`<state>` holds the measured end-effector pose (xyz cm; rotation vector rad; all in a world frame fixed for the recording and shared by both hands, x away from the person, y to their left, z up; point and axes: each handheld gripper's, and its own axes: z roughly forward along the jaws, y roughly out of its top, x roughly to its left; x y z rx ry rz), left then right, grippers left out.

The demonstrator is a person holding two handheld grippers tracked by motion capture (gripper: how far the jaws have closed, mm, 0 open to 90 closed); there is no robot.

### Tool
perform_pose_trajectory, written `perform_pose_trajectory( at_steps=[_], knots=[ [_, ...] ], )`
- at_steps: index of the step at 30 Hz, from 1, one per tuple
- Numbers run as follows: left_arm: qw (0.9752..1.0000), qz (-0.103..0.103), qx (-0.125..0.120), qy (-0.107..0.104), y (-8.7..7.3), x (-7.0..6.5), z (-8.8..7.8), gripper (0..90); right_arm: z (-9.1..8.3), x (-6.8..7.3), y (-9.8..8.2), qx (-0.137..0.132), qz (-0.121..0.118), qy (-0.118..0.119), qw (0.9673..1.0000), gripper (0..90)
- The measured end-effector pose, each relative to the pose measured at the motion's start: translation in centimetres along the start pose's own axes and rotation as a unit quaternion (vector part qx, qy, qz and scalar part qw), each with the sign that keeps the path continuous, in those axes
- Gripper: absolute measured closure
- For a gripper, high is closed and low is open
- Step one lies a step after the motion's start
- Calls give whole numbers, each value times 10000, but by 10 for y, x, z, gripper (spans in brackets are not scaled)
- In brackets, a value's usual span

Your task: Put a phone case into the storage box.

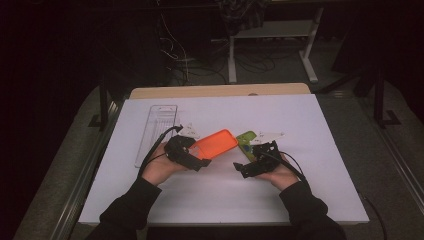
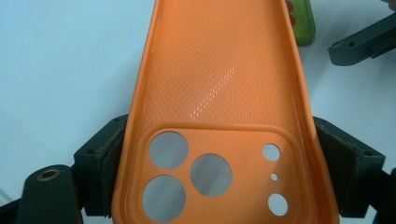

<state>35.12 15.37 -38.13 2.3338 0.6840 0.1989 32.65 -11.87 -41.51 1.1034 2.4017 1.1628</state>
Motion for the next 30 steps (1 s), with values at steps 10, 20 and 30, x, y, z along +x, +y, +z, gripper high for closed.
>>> perform_pose_trajectory(
  at_steps=[10,20,30],
  knots=[
    [10000,43,76,-22,0,0,1,159,1,3,-1,83,-668,-437,9968,0],
    [9999,64,58,-55,-1,0,3,159,0,10,-1,59,-1238,-717,9897,0],
    [9998,108,130,-79,0,-1,2,159,1,19,-2,-25,-2125,-1026,9718,0]
  ],
)
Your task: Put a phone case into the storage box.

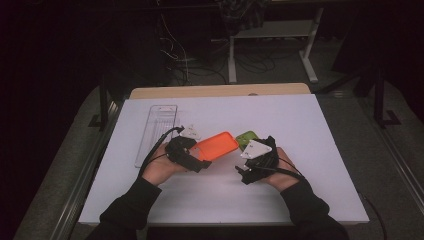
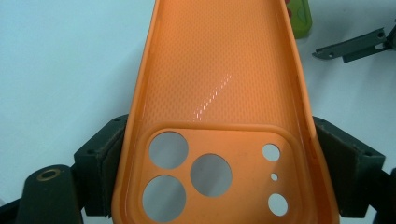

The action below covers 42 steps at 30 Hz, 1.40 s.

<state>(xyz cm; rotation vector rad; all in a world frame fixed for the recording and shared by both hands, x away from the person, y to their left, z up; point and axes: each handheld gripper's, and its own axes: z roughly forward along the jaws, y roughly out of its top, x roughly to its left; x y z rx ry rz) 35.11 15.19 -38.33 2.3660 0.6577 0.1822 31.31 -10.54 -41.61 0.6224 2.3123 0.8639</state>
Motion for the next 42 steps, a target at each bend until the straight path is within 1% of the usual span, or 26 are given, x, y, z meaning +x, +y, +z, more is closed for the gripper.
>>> perform_pose_trajectory(
  at_steps=[2,6,9,11,12,13,14,16,18,22,23,24,25,26,27,28,30,31,32,33,35,36,37,38,39,42],
  knots=[
    [10000,2,0,10,0,0,0,159,-1,3,1,-43,-141,-92,9998,0],
    [10000,31,12,15,0,0,1,159,-1,7,2,-7,-511,-268,9983,0],
    [10000,41,19,1,0,0,1,159,-1,11,2,-20,-851,-421,9955,0],
    [10000,86,4,8,1,0,1,159,-1,13,3,-27,-1119,-557,9922,0],
    [10000,82,4,7,0,0,1,159,-1,14,3,-52,-1115,-574,9921,0],
    [9999,118,33,5,1,1,1,159,-1,15,3,-52,-1164,-580,9915,0],
    [10000,95,27,-1,1,1,1,159,-1,16,4,-66,-1223,-607,9906,0],
    [9999,-92,-105,-3,0,-2,2,159,-1,17,4,-37,-1461,-699,9868,0],
    [9999,-59,-88,5,0,-2,2,159,0,17,4,0,-1717,-739,9824,0],
    [9999,-94,-112,1,0,-2,3,159,0,21,4,-65,-1929,-885,9772,0],
    [9998,-139,-114,-16,0,-3,3,159,0,22,4,-95,-2076,-939,9736,0],
    [9998,-183,-115,-18,0,-3,3,159,0,23,4,-83,-2179,-961,9712,0],
    [9999,-117,-116,1,0,-3,3,159,0,24,4,-77,-2296,-1025,9678,0],
    [9997,-196,-125,-18,0,-4,3,159,0,27,4,-117,-2284,-1074,9675,0],
    [9999,-133,-75,-17,0,-3,2,159,0,27,4,-58,-2463,-1100,9629,0],
    [10000,-37,6,-9,0,-1,1,159,0,29,5,-70,-2531,-1132,9608,0],
    [10000,-47,-10,-9,0,-1,2,159,1,31,5,-27,-2879,-1198,9501,0],
    [10000,78,-5,16,1,0,1,159,2,35,4,-15,-2863,-1265,9497,0],
    [10000,59,-12,17,1,0,1,159,3,35,5,5,-3068,-1298,9429,0],
    [10000,-15,-27,8,1,-1,1,159,3,38,4,6,-3079,-1311,9423,0],
    [10000,-61,-50,-8,0,-1,1,159,4,41,5,-32,-3218,-1425,9360,0],
    [9999,-96,-64,-26,0,-1,1,159,4,42,5,-11,-3260,-1421,9346,5],
    [10000,-71,-62,-32,1,-1,1,159,4,44,5,-81,-3329,-1492,9311,20],
    [9999,-62,-70,-42,1,-1,1,159,4,45,6,-130,-3364,-1543,9289,30],
    [9999,-71,-89,-46,1,-2,1,160,4,47,6,-174,-3397,-1585,9269,43],
    [10000,-41,-61,-44,1,-1,1,159,5,49,7,-239,-3479,-1638,9228,70]
  ],
)
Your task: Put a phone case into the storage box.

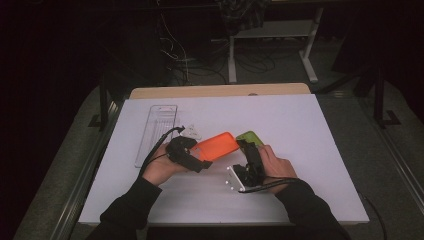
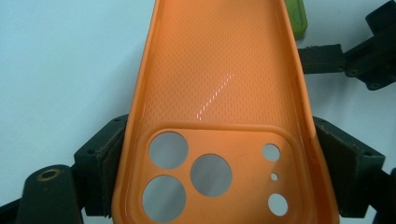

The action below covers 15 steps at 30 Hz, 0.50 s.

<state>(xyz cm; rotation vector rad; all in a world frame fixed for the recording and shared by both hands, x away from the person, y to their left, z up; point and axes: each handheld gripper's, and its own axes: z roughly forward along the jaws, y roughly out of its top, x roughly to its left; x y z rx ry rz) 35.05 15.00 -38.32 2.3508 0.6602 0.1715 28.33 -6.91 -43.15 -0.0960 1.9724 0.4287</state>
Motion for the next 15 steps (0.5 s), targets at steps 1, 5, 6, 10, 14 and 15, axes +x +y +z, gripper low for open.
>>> perform_pose_trajectory(
  at_steps=[1,5,6,10,14,15],
  knots=[
    [10000,1,-6,-1,0,0,0,159,0,0,1,26,1,-13,10000,78],
    [10000,-30,-4,-23,0,0,1,159,3,-2,3,-6,-311,-129,9994,132],
    [10000,-20,9,-23,0,0,1,159,4,-3,4,-10,-328,-154,9993,136],
    [10000,-27,-1,-29,0,0,1,159,6,-4,8,-19,-431,-313,9986,191],
    [10000,-5,0,-26,0,1,1,160,12,-2,13,-65,-673,-387,9970,254],
    [10000,-7,-5,-28,0,1,1,159,13,-1,13,-70,-679,-414,9968,269]
  ],
)
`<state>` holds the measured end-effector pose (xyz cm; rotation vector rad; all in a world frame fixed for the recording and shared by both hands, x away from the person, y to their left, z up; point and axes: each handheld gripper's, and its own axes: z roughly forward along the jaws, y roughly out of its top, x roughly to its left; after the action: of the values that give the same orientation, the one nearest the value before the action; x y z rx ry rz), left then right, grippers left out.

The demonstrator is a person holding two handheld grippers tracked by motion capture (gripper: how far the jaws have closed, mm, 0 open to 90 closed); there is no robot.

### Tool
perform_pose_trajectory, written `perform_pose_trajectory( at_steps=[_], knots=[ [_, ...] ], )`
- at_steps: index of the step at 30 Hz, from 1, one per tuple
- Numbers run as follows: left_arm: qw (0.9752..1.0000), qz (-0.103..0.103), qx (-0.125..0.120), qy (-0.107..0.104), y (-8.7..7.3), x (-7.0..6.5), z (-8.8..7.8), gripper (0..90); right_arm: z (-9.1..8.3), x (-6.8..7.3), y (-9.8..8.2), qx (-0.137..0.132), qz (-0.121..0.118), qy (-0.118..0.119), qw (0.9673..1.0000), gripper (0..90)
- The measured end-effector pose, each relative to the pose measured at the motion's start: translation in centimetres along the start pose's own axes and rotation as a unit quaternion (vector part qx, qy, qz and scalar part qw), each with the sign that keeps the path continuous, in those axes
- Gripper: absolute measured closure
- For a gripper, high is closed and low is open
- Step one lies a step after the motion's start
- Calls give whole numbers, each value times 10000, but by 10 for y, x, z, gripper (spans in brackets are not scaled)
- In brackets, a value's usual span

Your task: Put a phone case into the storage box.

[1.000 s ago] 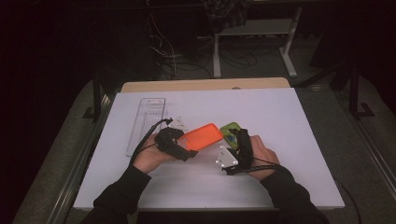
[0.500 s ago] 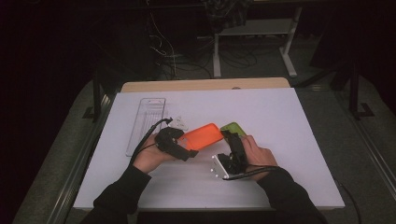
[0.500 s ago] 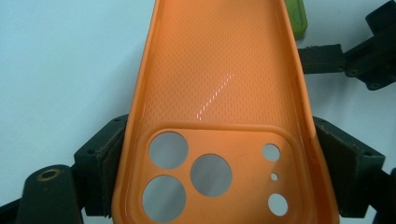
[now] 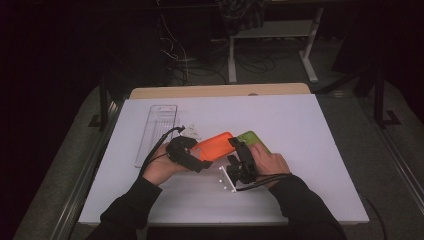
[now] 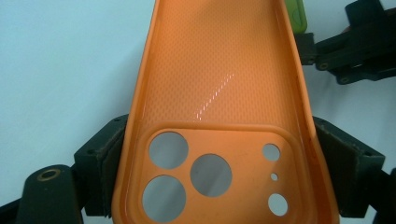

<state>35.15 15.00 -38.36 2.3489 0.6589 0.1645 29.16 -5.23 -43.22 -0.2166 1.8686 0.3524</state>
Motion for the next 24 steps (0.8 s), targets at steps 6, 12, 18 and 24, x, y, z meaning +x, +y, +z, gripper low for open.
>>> perform_pose_trajectory(
  at_steps=[6,12,18,24],
  knots=[
    [10000,-6,-5,0,0,-1,-1,159,2,4,4,15,22,-169,9999,407],
    [10000,48,1,-33,1,-2,0,160,0,5,6,-27,46,-136,9999,517],
    [10000,63,-11,-40,1,-3,0,159,1,9,7,-56,-87,-220,9997,601],
    [10000,60,-33,-63,1,-3,0,160,-2,9,10,-106,-164,-288,9994,675]
  ],
)
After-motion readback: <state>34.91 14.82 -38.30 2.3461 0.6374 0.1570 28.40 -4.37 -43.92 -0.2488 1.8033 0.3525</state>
